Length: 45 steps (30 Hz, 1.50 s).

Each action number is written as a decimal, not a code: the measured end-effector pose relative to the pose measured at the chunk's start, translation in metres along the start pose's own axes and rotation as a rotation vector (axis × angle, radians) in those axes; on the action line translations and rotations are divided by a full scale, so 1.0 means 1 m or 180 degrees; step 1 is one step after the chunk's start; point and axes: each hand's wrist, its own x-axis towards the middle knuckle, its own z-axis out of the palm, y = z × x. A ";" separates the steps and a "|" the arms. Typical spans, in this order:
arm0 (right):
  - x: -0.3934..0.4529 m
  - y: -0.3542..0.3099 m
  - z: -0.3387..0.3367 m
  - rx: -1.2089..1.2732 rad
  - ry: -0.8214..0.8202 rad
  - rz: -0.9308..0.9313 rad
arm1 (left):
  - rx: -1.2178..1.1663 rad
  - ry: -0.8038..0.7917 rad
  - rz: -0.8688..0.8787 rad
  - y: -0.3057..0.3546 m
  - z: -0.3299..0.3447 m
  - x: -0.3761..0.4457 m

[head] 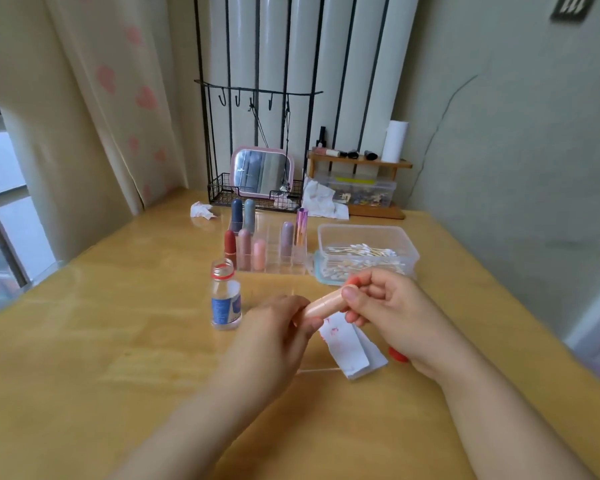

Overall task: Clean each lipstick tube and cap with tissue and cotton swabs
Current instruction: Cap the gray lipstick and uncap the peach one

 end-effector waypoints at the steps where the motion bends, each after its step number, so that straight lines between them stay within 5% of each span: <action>1: -0.001 0.000 0.001 0.0043 -0.0018 0.0021 | -0.0016 -0.0021 0.0013 0.000 -0.001 0.000; 9: 0.000 0.000 0.006 0.0467 0.0002 0.0279 | -0.0104 -0.0004 -0.0002 0.006 -0.007 -0.004; 14: 0.004 -0.005 -0.031 0.1197 0.1164 0.0146 | -0.0199 -0.0004 -0.0540 -0.004 -0.019 -0.009; 16: 0.001 -0.002 -0.038 0.1302 0.1262 0.0114 | -0.0636 -0.0055 -0.0992 -0.007 -0.021 -0.008; 20: 0.002 0.015 0.000 0.0235 0.0683 0.0417 | -0.2107 -0.0038 -0.1598 -0.002 -0.017 -0.003; 24: 0.005 0.032 0.034 -0.1019 0.0346 0.0070 | -0.3417 -0.0013 -0.1753 0.001 -0.025 -0.004; 29: 0.007 0.052 0.042 -0.2300 0.0052 -0.0289 | -0.3944 -0.0340 -0.1654 0.007 -0.025 -0.006; 32: 0.002 0.042 0.032 -0.1779 0.0182 -0.0294 | -0.3763 -0.0293 -0.1463 0.007 -0.021 -0.008; 37: -0.011 -0.003 0.009 0.0316 0.0316 -0.0608 | -0.3391 -0.0336 -0.1277 0.005 -0.017 -0.010; 45: -0.018 -0.014 0.016 0.0763 -0.0118 -0.0754 | -0.3286 -0.0737 -0.1093 0.010 -0.018 -0.014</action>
